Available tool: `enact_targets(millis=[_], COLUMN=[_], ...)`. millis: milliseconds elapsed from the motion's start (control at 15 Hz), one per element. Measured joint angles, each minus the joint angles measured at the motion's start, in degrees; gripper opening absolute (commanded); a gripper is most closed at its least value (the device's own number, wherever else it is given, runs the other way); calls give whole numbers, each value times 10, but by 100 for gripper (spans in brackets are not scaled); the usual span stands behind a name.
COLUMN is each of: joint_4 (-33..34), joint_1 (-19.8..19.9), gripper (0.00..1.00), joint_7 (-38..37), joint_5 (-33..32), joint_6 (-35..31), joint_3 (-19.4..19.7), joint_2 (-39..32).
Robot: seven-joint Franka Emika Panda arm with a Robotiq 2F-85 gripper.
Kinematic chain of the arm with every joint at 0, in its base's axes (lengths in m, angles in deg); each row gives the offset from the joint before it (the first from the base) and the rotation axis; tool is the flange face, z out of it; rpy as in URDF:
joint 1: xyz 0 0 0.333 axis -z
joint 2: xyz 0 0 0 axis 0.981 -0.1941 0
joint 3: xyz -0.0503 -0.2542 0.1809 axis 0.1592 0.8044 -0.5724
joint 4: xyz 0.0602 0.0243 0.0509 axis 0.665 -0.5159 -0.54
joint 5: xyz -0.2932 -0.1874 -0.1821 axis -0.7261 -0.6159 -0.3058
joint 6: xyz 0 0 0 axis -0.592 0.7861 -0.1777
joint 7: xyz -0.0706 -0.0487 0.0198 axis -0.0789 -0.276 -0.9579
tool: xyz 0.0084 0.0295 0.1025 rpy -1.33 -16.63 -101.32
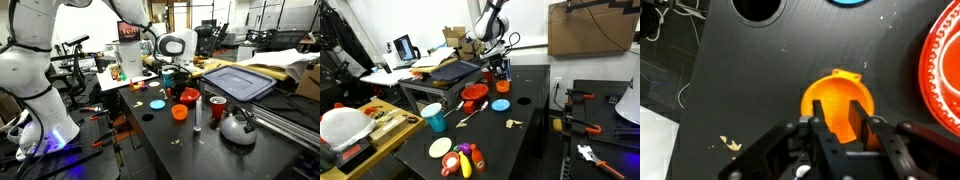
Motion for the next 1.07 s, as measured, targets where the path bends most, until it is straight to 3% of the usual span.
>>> enact_targets(millis=[200,333,667,1067], joint_4=[-53,-94,-190,-266], joint_1=[-44,-71,-113,-114], gripper=[89,100,100,100], joint_7=[17,28,66,215], joint_5=[-34,-41,-42,-42], joint_6=[-15,-25,-28,-28], joint_3=[-22,-47,-112,-150], joint_2=[53,94,195,269])
